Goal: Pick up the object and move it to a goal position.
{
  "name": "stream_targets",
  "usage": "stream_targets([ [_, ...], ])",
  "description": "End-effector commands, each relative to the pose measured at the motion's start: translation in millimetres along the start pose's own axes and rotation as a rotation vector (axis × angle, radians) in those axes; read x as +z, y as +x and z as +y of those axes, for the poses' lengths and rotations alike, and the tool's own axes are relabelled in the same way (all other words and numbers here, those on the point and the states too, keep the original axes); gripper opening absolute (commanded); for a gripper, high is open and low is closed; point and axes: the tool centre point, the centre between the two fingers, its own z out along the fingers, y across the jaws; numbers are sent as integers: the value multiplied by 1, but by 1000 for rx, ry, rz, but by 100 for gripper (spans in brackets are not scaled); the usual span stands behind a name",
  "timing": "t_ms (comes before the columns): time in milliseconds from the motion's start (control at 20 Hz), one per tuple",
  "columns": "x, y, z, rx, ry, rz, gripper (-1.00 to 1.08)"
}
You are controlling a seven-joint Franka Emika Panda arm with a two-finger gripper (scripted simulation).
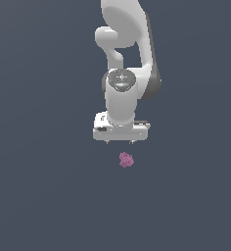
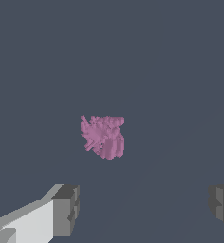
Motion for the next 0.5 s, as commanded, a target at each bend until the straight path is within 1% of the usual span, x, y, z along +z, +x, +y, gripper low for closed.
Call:
stream_targets([
  [0, 16, 7, -8, 9, -3, -1, 100],
  [250, 44, 17, -23, 27, -9, 0, 100],
  [450, 58, 21, -31, 35, -11, 0, 100],
])
